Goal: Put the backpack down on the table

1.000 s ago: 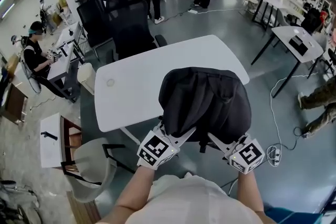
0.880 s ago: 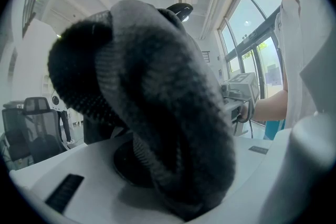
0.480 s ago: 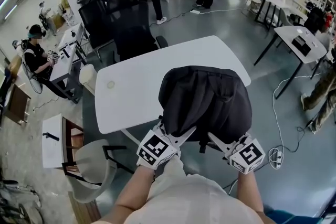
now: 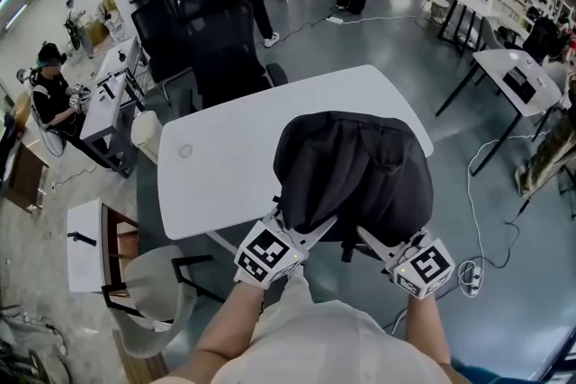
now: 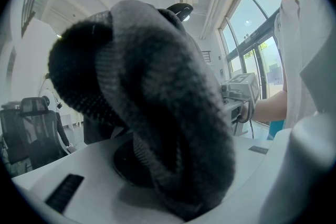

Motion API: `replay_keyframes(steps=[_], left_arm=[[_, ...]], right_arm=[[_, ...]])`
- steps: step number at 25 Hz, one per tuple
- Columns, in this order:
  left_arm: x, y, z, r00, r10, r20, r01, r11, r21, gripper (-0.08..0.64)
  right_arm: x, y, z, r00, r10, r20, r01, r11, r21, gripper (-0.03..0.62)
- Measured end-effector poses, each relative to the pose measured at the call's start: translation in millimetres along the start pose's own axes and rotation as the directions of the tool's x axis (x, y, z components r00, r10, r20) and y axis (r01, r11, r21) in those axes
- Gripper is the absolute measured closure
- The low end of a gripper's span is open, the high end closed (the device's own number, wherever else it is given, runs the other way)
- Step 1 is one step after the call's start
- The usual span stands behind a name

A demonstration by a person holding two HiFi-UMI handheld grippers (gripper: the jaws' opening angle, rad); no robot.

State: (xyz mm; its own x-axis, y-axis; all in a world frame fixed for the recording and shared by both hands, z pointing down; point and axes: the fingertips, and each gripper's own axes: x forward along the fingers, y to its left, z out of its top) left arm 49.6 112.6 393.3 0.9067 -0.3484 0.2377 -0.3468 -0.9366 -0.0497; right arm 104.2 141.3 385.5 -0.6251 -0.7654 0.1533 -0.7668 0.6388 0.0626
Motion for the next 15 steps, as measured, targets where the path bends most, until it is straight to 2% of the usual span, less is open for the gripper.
replay_keyframes(steps=[7, 15], left_arm=[[14, 48, -3, 1.000, -0.005, 0.003, 0.005, 1.000, -0.014, 0.410], [30, 121, -1, 1.000, -0.001, 0.008, 0.001, 1.000, -0.023, 0.410]], right_arm=[[42, -27, -1, 1.000, 0.004, -0.011, -0.004, 1.000, 0.011, 0.387], [105, -67, 10, 1.000, 0.006, -0.016, -0.006, 1.000, 0.013, 0.387]])
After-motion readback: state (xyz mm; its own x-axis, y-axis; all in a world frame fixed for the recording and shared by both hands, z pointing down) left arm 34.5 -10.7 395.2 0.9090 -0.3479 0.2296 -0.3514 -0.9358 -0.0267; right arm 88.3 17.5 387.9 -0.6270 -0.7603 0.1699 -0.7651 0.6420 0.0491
